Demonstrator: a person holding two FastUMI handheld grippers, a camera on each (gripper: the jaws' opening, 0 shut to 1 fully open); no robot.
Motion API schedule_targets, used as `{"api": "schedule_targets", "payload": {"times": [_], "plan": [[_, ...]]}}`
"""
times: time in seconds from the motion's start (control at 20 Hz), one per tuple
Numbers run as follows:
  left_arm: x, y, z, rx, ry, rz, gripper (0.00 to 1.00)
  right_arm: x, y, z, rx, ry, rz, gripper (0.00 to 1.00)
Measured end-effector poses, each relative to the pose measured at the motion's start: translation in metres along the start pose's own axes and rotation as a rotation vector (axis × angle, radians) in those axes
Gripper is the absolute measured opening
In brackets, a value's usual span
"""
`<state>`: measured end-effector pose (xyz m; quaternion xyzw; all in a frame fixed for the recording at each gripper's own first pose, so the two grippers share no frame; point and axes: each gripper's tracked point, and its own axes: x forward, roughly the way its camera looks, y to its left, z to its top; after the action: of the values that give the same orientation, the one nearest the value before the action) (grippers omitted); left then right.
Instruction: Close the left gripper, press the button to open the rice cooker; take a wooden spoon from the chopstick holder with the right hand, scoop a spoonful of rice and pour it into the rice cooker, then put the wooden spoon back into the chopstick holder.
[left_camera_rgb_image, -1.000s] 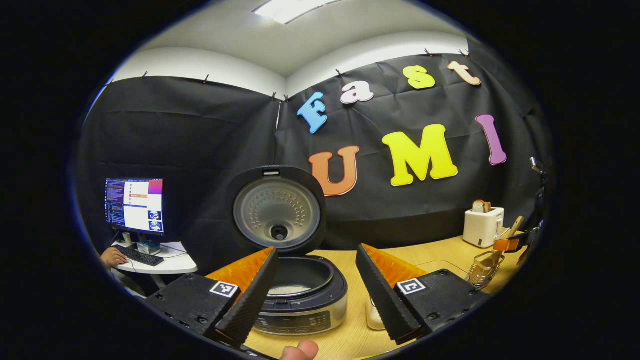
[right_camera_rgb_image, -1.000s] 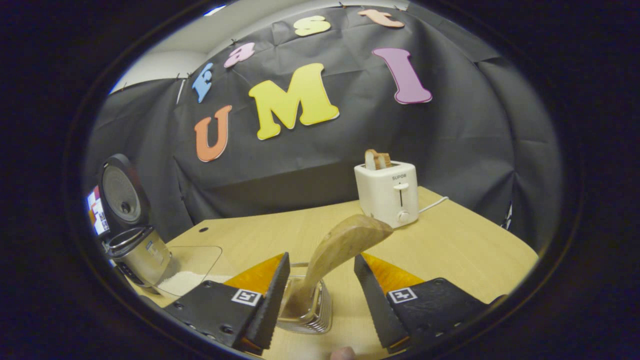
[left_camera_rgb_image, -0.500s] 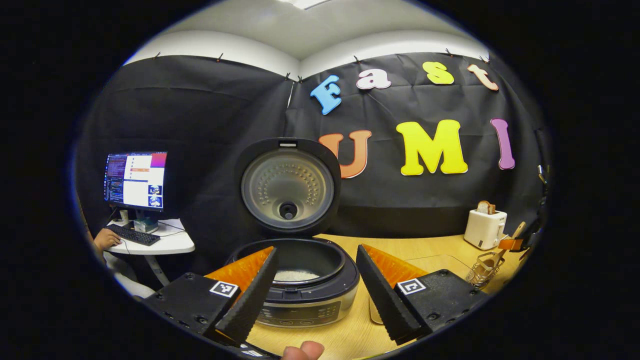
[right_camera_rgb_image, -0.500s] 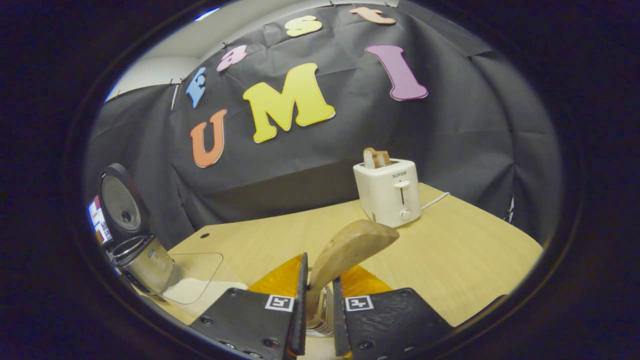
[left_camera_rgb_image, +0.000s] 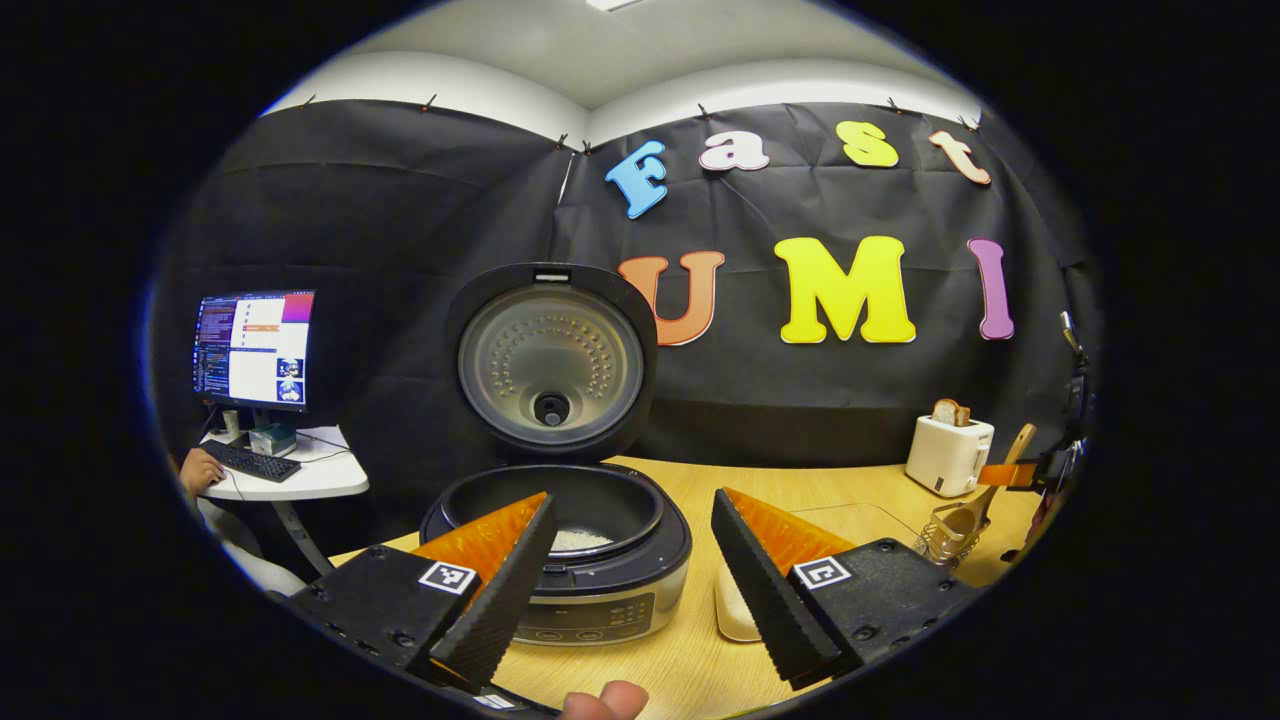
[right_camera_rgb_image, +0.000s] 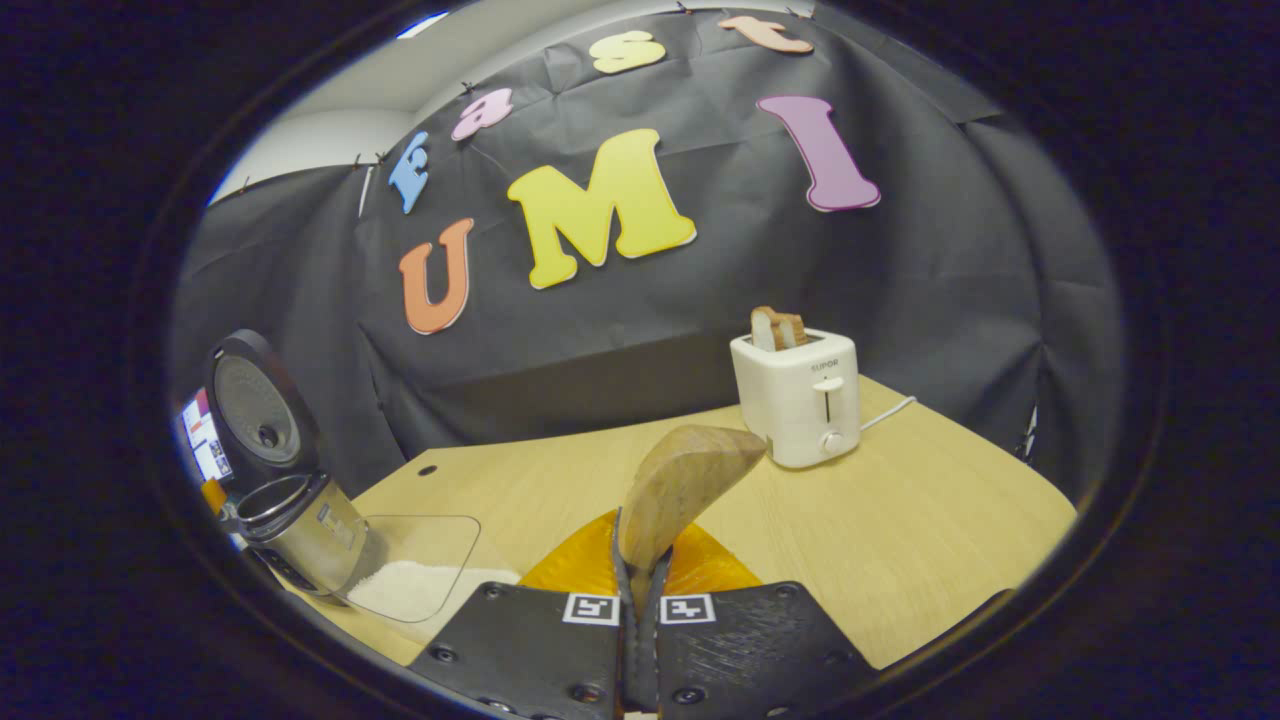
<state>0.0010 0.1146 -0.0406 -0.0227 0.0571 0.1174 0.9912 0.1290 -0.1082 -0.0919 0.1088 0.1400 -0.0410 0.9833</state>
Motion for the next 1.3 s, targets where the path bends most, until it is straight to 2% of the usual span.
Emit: {"api": "schedule_targets", "payload": {"times": [0.2,0.3,0.55,0.6,0.65,0.7,1.0,1.15,1.3], "plan": [[-0.001,0.015,0.003,-0.014,-0.004,0.039,0.99,-0.01,0.006,0.03,-0.016,-0.044,-0.003,0.0],[-0.002,0.017,0.005,-0.023,-0.008,0.034,0.99,-0.016,0.011,0.048,-0.031,-0.076,-0.001,0.0],[-0.005,0.032,0.006,-0.005,0.003,0.046,0.99,-0.023,0.057,0.071,-0.024,-0.086,0.087,0.0],[-0.005,0.036,0.006,-0.006,0.004,0.052,0.94,-0.023,0.07,0.074,-0.023,-0.085,0.112,0.0],[-0.005,0.041,0.005,-0.01,0.01,0.06,0.99,-0.023,0.084,0.075,-0.029,-0.084,0.135,0.0],[-0.005,0.044,0.004,-0.013,0.017,0.065,0.99,-0.022,0.098,0.076,-0.043,-0.084,0.156,0.0],[-0.006,0.059,0.002,-0.01,0.026,0.081,0.99,-0.007,0.173,0.053,-0.152,-0.056,0.25,0.0],[-0.005,0.068,0.001,0.008,0.033,0.091,0.99,0.004,0.204,0.019,-0.232,0.003,0.273,0.0],[-0.007,0.075,0.002,0.025,0.028,0.108,0.99,0.016,0.214,-0.023,-0.303,0.089,0.27,0.0]]}}
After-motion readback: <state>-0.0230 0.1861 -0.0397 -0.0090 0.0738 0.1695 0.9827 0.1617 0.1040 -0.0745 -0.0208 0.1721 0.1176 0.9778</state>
